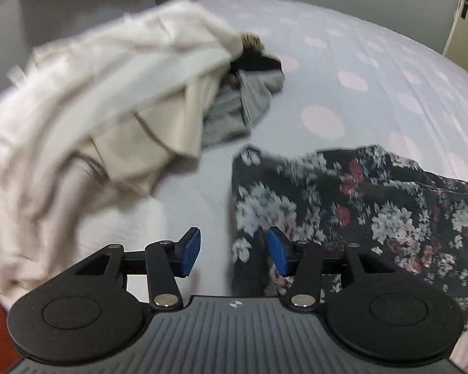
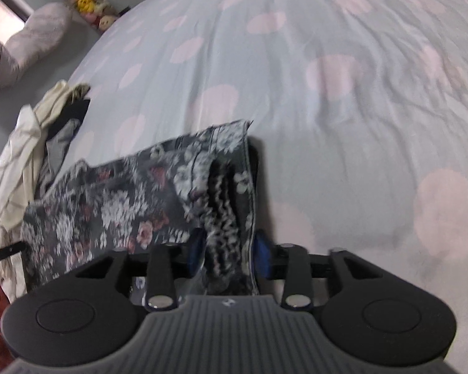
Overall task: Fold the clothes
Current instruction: 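Fold the trousers over toward the right gripper with the left gripper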
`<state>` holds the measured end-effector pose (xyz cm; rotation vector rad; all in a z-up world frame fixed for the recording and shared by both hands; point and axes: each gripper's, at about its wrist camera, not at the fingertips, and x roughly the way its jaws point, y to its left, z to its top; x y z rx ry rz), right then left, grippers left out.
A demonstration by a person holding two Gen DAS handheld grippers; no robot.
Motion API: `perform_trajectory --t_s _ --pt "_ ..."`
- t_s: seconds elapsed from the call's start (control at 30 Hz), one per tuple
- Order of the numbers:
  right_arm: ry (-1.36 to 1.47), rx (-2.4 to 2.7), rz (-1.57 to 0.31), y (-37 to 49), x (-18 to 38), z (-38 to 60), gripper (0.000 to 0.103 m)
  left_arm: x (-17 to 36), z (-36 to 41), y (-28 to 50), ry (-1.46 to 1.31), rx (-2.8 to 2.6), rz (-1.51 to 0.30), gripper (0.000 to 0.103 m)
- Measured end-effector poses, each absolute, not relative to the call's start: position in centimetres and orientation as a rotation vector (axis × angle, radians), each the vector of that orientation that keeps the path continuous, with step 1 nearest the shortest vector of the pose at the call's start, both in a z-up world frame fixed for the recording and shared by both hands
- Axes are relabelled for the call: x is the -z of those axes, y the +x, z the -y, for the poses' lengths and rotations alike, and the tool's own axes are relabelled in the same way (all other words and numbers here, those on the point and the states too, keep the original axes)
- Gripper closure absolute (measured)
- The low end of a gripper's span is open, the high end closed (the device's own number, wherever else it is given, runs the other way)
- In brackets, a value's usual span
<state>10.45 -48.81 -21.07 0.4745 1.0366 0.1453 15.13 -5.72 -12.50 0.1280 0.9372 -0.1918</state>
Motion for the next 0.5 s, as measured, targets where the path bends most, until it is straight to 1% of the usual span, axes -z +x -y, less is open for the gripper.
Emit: perform_trajectory --t_s 0.1,0.2,0.33,0.37,0.43,0.5 --pt "0.494 -0.164 -1.044 11.4 21.7 49.3 0.056 11.5 7.5 14.7 0.114 0.290 -0.929 0.060" --pt "0.540 -0.194 -1.062 12.3 23.0 49.6 0.051 11.6 10.5 14.8 0.072 0.439 -0.978 0.069" --pt "0.645 -0.230 -1.088 12.6 24.5 50.8 0.050 13.0 15.1 14.9 0.086 0.551 -1.015 0.073" --pt "0.672 -0.235 -1.088 12.5 24.8 51.1 0.052 13.4 16.2 14.9 0.095 0.571 -1.022 0.073" --pt "0.696 -0.246 -1.085 12.5 25.1 51.1 0.056 14.3 18.1 15.0 0.115 0.599 -1.032 0.077" --pt "0.688 -0.253 -1.077 12.4 25.0 50.9 0.064 15.0 19.9 15.3 0.137 0.621 -1.040 0.078"
